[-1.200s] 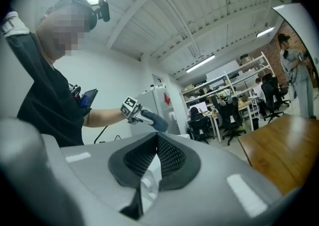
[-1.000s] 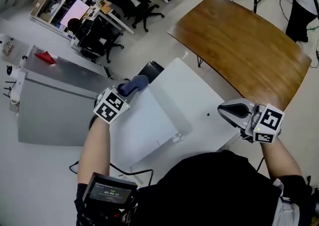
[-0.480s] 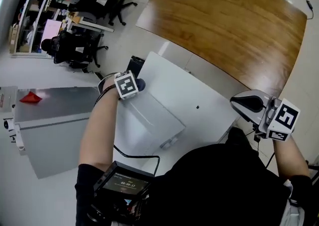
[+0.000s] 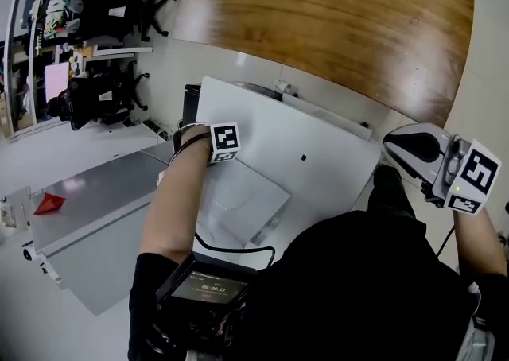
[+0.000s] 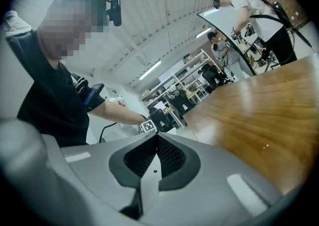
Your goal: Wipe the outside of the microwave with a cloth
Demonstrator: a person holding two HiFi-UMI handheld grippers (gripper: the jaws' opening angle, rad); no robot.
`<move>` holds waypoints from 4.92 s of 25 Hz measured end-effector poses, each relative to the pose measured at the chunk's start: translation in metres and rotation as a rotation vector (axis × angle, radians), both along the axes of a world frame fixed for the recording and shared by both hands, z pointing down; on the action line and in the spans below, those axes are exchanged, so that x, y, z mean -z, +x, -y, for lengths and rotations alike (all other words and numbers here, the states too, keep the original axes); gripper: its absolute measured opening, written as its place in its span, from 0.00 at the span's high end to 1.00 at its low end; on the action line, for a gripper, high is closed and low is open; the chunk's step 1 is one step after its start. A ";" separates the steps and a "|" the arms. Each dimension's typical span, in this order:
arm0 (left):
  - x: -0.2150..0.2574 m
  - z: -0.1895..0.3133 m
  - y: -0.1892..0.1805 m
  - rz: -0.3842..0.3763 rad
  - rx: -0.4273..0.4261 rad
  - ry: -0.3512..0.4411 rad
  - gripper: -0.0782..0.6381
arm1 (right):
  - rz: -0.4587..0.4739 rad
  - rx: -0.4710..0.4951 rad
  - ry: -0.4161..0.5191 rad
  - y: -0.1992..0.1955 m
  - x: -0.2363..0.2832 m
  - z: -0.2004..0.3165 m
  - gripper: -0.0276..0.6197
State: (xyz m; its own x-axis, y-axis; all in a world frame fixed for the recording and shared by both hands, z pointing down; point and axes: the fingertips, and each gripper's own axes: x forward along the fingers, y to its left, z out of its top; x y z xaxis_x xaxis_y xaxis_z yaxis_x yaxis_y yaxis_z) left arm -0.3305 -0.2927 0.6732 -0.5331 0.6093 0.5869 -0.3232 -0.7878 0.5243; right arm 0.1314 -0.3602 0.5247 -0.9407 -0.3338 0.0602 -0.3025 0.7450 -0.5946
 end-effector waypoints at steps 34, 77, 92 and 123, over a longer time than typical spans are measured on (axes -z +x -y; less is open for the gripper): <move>0.037 0.010 -0.013 0.123 0.066 0.025 0.82 | -0.018 -0.049 -0.051 0.012 -0.038 -0.009 0.95; 0.087 -0.110 0.210 -0.356 0.136 -0.231 0.82 | 0.042 0.024 0.028 -0.012 0.003 -0.016 0.95; 0.087 0.004 0.015 0.105 0.273 0.088 0.82 | 0.020 0.024 -0.041 -0.009 -0.025 -0.017 0.95; 0.107 -0.075 0.139 -0.232 0.258 0.023 0.82 | 0.070 0.068 -0.006 -0.027 -0.007 -0.025 0.95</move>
